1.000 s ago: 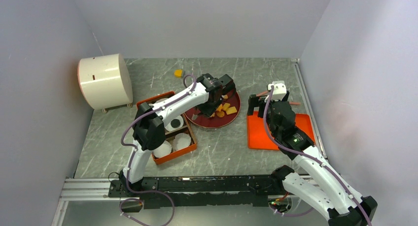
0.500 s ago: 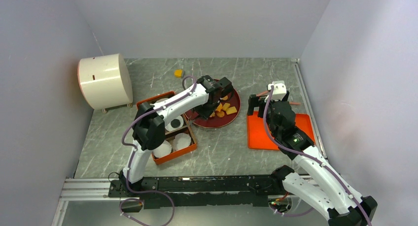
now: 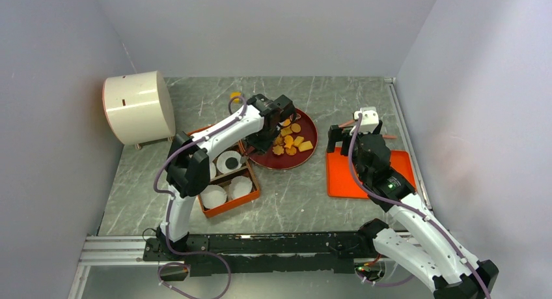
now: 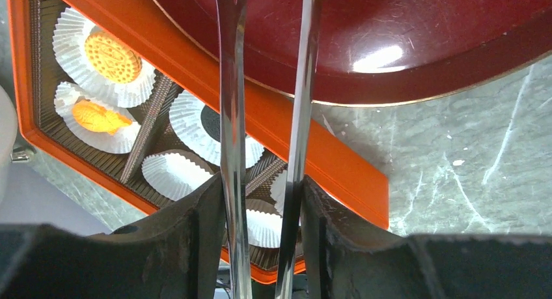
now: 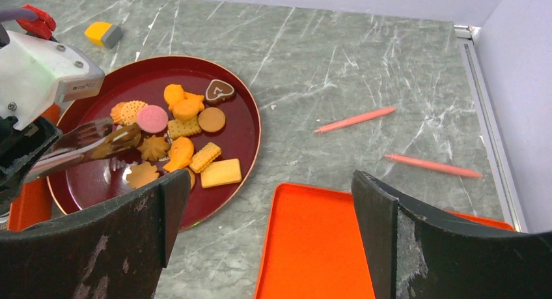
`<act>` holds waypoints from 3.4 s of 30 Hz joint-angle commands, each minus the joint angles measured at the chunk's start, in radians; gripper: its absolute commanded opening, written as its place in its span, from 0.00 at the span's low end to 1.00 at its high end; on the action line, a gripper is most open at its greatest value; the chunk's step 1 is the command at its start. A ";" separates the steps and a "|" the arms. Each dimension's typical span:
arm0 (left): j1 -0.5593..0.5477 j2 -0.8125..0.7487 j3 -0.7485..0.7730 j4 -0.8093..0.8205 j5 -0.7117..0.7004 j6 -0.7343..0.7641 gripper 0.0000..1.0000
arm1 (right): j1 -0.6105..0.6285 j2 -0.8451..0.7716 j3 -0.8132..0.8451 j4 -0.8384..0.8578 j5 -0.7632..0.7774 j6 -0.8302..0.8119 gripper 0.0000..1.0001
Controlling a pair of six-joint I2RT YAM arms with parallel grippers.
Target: Pack the cookies
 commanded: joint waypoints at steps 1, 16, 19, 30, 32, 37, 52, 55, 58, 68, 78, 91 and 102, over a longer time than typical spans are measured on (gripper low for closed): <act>-0.005 -0.046 0.023 0.014 0.033 -0.009 0.46 | -0.002 -0.019 0.007 0.028 0.005 -0.003 1.00; -0.004 -0.088 0.122 -0.067 0.003 -0.014 0.29 | -0.003 -0.014 0.020 0.028 0.001 -0.004 1.00; -0.005 -0.099 0.125 -0.078 -0.002 -0.018 0.28 | -0.003 -0.015 0.022 0.026 -0.001 -0.001 1.00; -0.004 -0.152 0.073 -0.063 0.030 -0.029 0.29 | -0.003 -0.019 0.028 0.016 -0.013 0.009 1.00; -0.005 -0.166 0.041 -0.043 0.032 -0.032 0.29 | -0.003 -0.020 0.027 0.015 -0.014 0.012 1.00; -0.005 -0.168 -0.034 -0.002 0.068 -0.047 0.36 | -0.002 -0.023 0.025 0.011 -0.020 0.022 1.00; 0.010 -0.201 -0.090 0.019 0.001 -0.062 0.43 | -0.003 -0.038 0.024 -0.003 -0.020 0.027 1.00; 0.018 -0.197 -0.068 -0.005 -0.020 -0.064 0.43 | -0.003 -0.038 0.024 0.001 -0.021 0.024 1.00; 0.020 -0.199 -0.024 -0.024 -0.019 -0.061 0.44 | -0.003 -0.039 0.024 -0.001 -0.016 0.020 1.00; 0.021 -0.220 -0.052 -0.067 -0.032 -0.058 0.46 | -0.003 -0.042 0.015 -0.002 -0.011 0.023 1.00; -0.026 -0.190 -0.039 -0.015 0.046 -0.050 0.47 | -0.003 -0.029 0.020 0.006 -0.019 0.030 1.00; -0.064 -0.095 0.009 -0.037 0.032 -0.049 0.49 | -0.003 -0.045 0.020 -0.009 -0.001 0.022 1.00; -0.075 -0.059 0.032 -0.031 0.061 -0.042 0.48 | -0.003 -0.034 0.020 -0.001 0.001 0.018 1.00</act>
